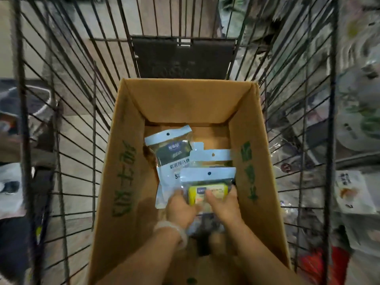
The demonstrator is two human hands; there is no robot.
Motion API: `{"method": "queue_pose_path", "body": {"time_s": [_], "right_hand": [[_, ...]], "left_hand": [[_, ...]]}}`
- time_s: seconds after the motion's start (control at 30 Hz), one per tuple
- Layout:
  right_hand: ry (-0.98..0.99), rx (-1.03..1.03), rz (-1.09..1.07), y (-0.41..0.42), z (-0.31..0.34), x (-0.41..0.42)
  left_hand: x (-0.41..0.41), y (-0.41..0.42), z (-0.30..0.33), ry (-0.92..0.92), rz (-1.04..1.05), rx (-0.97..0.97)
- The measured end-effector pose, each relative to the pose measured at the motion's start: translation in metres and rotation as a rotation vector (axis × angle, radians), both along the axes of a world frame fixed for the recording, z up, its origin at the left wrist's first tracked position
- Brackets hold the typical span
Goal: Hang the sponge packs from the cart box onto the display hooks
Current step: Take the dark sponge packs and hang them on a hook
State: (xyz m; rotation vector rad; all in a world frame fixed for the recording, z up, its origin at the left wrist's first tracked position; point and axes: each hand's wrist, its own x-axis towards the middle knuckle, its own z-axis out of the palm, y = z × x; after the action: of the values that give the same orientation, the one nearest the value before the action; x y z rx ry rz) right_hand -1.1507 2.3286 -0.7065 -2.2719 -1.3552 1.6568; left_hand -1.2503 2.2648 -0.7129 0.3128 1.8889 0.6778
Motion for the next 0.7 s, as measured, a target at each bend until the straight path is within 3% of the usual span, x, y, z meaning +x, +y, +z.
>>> {"method": "queue_pose_path", "body": {"time_s": [0.13,0.23,0.43,0.7], "right_hand": [[-0.02,0.046,0.079,0.025,-0.009,-0.012],[0.032,-0.044,-0.086,0.032,-0.018,-0.013],[0.145,-0.076,-0.175,0.025,-0.021,-0.007],[0.241,-0.034,0.125,0.025,0.003,-0.038]], "left_hand": [[-0.017,0.025,-0.008,-0.007,0.064,0.114],[-0.015,0.039,-0.016,-0.22,0.068,0.114],[-0.005,0.032,-0.02,-0.301,0.184,0.118],[-0.05,0.007,0.009,-0.297,0.541,0.178]]}}
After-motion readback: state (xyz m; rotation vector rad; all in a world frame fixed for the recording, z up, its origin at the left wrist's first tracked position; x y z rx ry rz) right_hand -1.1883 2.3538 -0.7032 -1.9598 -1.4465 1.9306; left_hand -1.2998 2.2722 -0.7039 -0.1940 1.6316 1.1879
